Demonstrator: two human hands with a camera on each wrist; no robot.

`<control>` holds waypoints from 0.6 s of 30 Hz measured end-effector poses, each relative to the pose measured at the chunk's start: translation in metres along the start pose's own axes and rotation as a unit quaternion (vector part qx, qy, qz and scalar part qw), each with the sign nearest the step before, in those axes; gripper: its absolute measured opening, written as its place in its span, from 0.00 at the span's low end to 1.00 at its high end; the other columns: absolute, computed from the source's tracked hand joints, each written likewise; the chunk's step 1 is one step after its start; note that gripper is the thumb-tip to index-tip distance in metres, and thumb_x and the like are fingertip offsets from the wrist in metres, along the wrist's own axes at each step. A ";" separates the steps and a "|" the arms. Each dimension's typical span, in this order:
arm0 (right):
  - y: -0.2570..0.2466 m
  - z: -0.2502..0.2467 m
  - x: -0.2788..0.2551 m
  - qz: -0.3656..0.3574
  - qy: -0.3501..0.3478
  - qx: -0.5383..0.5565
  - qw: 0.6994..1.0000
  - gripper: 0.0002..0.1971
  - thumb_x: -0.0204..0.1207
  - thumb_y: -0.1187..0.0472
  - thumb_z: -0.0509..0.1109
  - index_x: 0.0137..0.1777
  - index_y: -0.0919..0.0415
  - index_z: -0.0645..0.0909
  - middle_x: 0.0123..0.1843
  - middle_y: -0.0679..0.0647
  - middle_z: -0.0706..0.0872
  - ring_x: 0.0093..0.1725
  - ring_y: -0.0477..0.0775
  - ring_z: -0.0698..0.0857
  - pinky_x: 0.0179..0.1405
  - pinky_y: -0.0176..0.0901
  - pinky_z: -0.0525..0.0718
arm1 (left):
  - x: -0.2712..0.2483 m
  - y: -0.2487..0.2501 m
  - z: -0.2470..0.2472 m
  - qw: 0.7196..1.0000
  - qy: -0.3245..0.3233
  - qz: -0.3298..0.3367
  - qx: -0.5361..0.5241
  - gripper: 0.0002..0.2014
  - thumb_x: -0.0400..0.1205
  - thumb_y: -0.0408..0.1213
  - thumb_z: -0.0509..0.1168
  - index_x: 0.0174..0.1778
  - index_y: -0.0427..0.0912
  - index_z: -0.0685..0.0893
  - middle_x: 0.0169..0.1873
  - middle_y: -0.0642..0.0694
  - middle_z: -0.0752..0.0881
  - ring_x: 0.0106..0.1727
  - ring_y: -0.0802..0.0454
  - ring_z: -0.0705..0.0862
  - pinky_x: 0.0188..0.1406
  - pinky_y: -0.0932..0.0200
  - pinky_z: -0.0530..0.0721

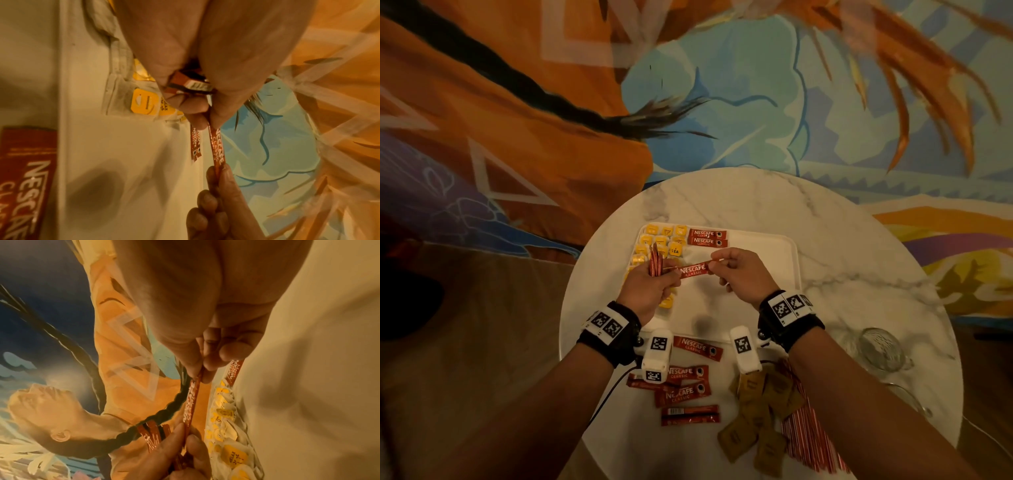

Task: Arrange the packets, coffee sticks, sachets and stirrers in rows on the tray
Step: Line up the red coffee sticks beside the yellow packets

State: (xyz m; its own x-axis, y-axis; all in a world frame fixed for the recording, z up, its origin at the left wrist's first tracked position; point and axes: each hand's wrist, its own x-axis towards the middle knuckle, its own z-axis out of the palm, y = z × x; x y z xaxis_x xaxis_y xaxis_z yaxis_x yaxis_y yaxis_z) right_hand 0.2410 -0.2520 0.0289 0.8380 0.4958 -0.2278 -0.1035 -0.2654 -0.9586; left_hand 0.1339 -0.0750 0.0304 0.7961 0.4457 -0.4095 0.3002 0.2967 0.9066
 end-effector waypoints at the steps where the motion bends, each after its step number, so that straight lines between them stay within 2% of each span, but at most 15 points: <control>1: 0.002 -0.001 -0.001 0.003 0.001 0.001 1.000 0.09 0.79 0.62 0.76 0.57 0.60 0.86 0.45 0.61 0.92 0.31 0.46 0.84 0.29 0.38 0.81 | -0.001 0.001 0.001 1.000 0.001 0.001 -0.003 0.06 0.82 0.25 0.70 0.49 0.41 0.86 0.33 0.42 0.86 0.28 0.58 0.81 0.22 0.67 0.74; 4: 0.007 -0.002 -0.004 -0.001 0.007 -0.013 1.000 0.07 0.79 0.62 0.75 0.55 0.61 0.88 0.43 0.59 0.91 0.31 0.46 0.84 0.28 0.36 0.80 | -0.002 0.001 0.002 1.000 0.006 0.006 -0.009 0.06 0.82 0.25 0.70 0.49 0.40 0.86 0.34 0.42 0.85 0.25 0.60 0.81 0.21 0.68 0.74; 8: 0.009 -0.005 -0.004 -0.023 0.021 -0.068 0.997 0.06 0.80 0.63 0.74 0.53 0.64 0.89 0.42 0.54 0.89 0.31 0.45 0.84 0.26 0.28 0.78 | 0.000 -0.002 0.000 0.999 0.011 -0.008 -0.037 0.06 0.82 0.26 0.70 0.49 0.41 0.87 0.34 0.44 0.87 0.34 0.53 0.84 0.29 0.62 0.76; 10: 0.010 -0.010 0.003 -0.025 0.044 -0.073 0.996 0.05 0.80 0.62 0.74 0.52 0.63 0.89 0.41 0.54 0.89 0.30 0.46 0.84 0.26 0.28 0.78 | 0.001 -0.003 -0.001 0.997 0.015 -0.031 -0.062 0.06 0.82 0.27 0.70 0.51 0.41 0.87 0.36 0.44 0.88 0.37 0.51 0.86 0.32 0.60 0.77; 14: 0.008 -0.020 0.029 -0.009 0.103 -0.078 0.992 0.04 0.80 0.61 0.73 0.52 0.60 0.88 0.41 0.57 0.91 0.29 0.48 0.83 0.30 0.34 0.80 | 0.001 -0.003 -0.004 0.991 -0.011 -0.074 -0.110 0.11 0.81 0.27 0.71 0.58 0.39 0.85 0.41 0.42 0.89 0.38 0.49 0.90 0.32 0.60 0.82; 17: 0.010 -0.023 0.051 0.024 0.116 -0.116 0.986 0.01 0.79 0.59 0.75 0.46 0.53 0.87 0.39 0.53 0.90 0.31 0.51 0.85 0.39 0.46 0.85 | -0.001 -0.002 -0.006 0.984 -0.038 -0.094 -0.149 0.14 0.81 0.24 0.68 0.63 0.35 0.83 0.47 0.39 0.90 0.43 0.43 0.91 0.34 0.58 0.87; 18: 0.011 -0.022 0.057 0.034 0.116 -0.133 0.984 0.04 0.78 0.57 0.76 0.43 0.49 0.86 0.39 0.52 0.89 0.34 0.53 0.87 0.43 0.49 0.87 | -0.002 -0.001 -0.007 0.982 -0.045 -0.096 -0.157 0.15 0.82 0.22 0.66 0.64 0.35 0.83 0.50 0.37 0.90 0.44 0.42 0.91 0.35 0.57 0.89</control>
State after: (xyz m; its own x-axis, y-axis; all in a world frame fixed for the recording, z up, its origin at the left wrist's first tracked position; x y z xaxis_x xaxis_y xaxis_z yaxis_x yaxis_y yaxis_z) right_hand 0.2996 -0.2450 0.0096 0.9371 0.2755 -0.2144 -0.0448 -0.5142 -0.8565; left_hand 0.1286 -0.0704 0.0296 0.7886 0.2835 -0.5457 0.2841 0.6192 0.7321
